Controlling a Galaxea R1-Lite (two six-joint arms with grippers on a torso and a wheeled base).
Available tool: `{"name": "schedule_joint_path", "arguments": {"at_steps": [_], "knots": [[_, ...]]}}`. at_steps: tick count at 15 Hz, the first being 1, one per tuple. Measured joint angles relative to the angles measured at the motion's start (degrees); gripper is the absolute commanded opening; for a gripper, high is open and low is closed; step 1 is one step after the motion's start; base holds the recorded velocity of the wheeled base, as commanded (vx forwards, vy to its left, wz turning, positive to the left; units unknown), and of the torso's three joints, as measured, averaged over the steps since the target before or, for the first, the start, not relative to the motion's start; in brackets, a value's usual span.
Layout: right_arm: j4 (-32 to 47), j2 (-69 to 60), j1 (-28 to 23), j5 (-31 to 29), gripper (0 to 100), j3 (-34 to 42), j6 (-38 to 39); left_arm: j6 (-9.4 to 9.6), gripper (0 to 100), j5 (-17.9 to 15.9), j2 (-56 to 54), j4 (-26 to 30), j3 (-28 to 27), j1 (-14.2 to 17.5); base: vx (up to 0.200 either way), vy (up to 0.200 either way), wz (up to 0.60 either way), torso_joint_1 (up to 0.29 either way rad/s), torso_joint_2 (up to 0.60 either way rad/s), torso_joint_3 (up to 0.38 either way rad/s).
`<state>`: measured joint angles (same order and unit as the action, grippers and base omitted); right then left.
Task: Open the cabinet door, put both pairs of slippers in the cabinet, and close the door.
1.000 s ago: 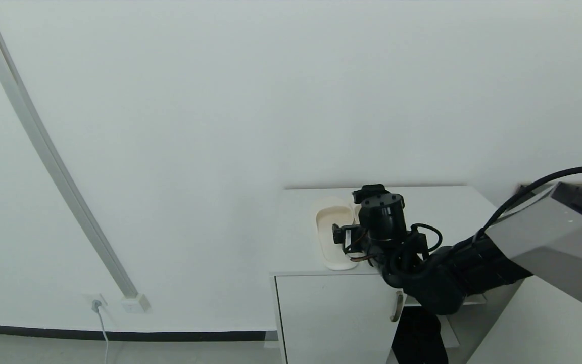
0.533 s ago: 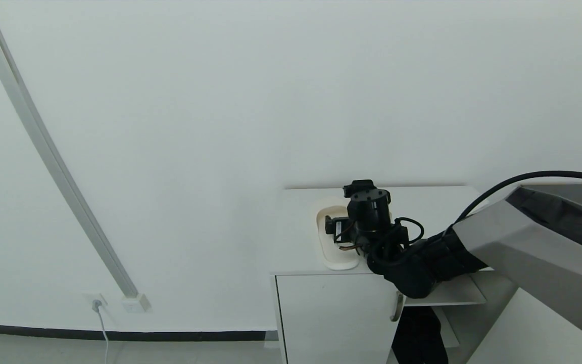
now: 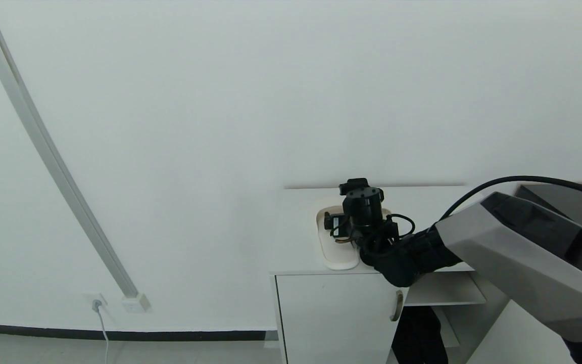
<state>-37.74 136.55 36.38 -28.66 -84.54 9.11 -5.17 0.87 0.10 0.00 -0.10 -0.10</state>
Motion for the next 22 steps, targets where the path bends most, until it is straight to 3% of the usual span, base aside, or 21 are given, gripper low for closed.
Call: {"name": "schedule_joint_path", "arguments": {"at_steps": [8,11,16,22], "knots": [[0.16,0.96,0.00,0.01,0,-1.51,-0.60,0.02,0,0.00,0.00,0.00,0.00,0.00,0.000,0.000,0.00,0.000,0.00,0.000],[0.02,-1.10,0.24,0.63,0,1.06,-1.08,0.06,0,0.00,0.00,0.00,0.00,0.00,0.000,0.000,0.00,0.000,0.00,0.000],[-2.29,-11.39,1.62,5.71,0,12.61,-1.12,0.09,0,0.00,0.00,0.00,0.00,0.00,0.000,0.000,0.00,0.000,0.00,0.000],[-3.67,-28.92,3.43,16.43,0,33.85,-1.32,0.16,0,0.09,0.00,0.00,0.00,0.02,0.000,0.000,0.00,0.000,0.00,0.000]]}}
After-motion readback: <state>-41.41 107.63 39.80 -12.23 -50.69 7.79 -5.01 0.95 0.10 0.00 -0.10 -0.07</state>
